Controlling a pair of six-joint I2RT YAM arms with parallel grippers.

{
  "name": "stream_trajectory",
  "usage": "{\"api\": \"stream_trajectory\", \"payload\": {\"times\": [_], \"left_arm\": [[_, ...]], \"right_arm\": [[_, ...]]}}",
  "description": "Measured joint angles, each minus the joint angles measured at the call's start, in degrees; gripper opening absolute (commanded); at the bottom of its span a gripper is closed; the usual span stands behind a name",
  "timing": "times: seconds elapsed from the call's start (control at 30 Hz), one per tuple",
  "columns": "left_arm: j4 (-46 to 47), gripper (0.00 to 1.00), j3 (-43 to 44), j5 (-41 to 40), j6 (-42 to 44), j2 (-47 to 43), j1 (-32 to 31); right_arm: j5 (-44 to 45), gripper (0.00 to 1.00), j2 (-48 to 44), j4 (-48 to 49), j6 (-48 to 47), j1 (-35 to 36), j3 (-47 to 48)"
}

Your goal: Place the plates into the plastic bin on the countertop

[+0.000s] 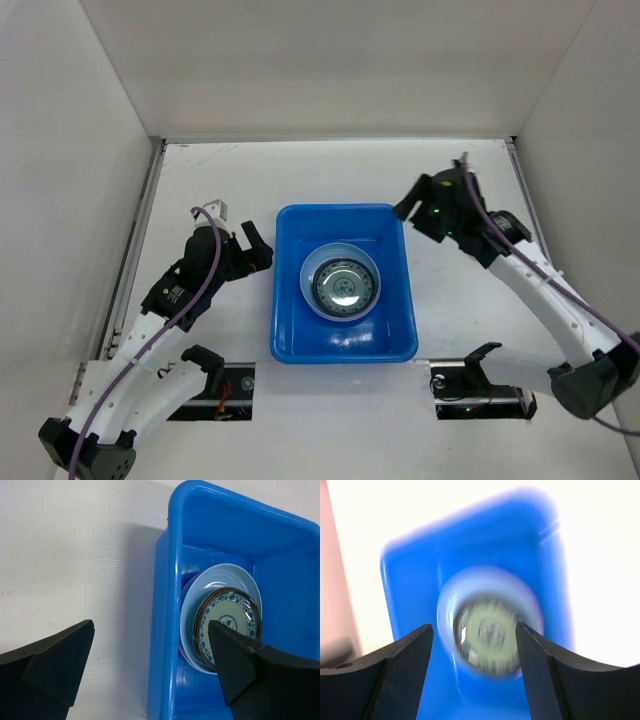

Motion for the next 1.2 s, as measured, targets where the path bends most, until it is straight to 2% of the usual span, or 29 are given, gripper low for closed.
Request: {"api": "stream_trajectory", "payload": {"times": [0.1, 0.2, 0.33, 0.43, 0.8, 0.97, 1.1, 1.2], "left_arm": [[0.1, 1.00, 0.0, 0.0, 0.0, 0.4, -0.1], [0.1, 1.00, 0.0, 0.5, 0.0, 0.8, -0.1], [0.2, 1.00, 0.0, 1.6, 0.0, 1.2, -0.3], [0.4, 1.00, -0.1, 2.1, -0.1, 1.2, -0.4], [0.5, 1.00, -1.0, 2.8, -0.1, 1.4, 0.0], [0.5, 1.00, -1.0, 2.9, -0.1, 1.4, 0.6], [0.5, 1.00, -1.0, 3.0, -0.1, 1.6, 1.6], [0.5, 1.00, -1.0, 3.3, -0.1, 2.5, 2.3]], "right_arm": [[1.6, 0.72, -5.4, 4.5, 3.6, -12.7, -7.0], [1.4, 0.71, -9.6, 9.1, 8.1, -26.0, -17.9], [-4.4, 0.69, -10.4, 14.9, 13.9, -41.0, -31.2], [-7.5, 0.69, -9.5, 18.8, 17.5, -48.6, -37.3], [-11.7, 0.67, 2.7, 34.7, 21.9, -52.7, -39.4], [-12.7, 0.63, 7.8, 39.9, 23.8, -53.7, -40.0], [-13.1, 0.50, 10.6, 43.2, 25.3, -53.9, -40.3], [-13.3, 0.32, 12.9, 45.2, 26.5, -54.2, -40.4]]}}
